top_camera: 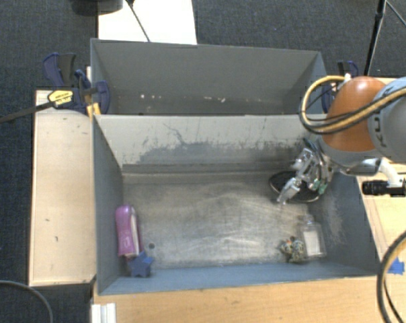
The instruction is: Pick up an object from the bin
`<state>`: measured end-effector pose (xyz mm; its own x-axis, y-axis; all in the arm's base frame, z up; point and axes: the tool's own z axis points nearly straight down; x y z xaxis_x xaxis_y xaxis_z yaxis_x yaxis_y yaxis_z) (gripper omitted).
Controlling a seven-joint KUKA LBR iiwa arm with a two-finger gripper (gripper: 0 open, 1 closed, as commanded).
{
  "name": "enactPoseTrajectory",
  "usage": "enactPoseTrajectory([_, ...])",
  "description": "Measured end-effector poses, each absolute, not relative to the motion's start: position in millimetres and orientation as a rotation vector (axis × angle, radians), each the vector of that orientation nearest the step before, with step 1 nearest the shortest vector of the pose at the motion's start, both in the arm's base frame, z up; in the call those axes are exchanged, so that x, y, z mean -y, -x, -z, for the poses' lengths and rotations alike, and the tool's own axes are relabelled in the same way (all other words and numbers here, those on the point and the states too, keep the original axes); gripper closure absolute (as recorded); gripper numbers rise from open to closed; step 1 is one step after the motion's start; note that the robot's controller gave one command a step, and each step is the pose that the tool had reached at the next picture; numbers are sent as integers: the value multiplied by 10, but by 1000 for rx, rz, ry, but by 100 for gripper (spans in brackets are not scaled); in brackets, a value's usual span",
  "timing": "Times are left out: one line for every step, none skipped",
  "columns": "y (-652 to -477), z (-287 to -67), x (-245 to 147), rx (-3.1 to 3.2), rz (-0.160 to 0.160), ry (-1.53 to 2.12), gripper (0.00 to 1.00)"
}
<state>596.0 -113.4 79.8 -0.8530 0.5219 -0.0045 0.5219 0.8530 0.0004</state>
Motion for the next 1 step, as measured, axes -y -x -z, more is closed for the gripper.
enactPoseTrajectory([-5983, -1582, 1136, -3018, -2, -835, 100])
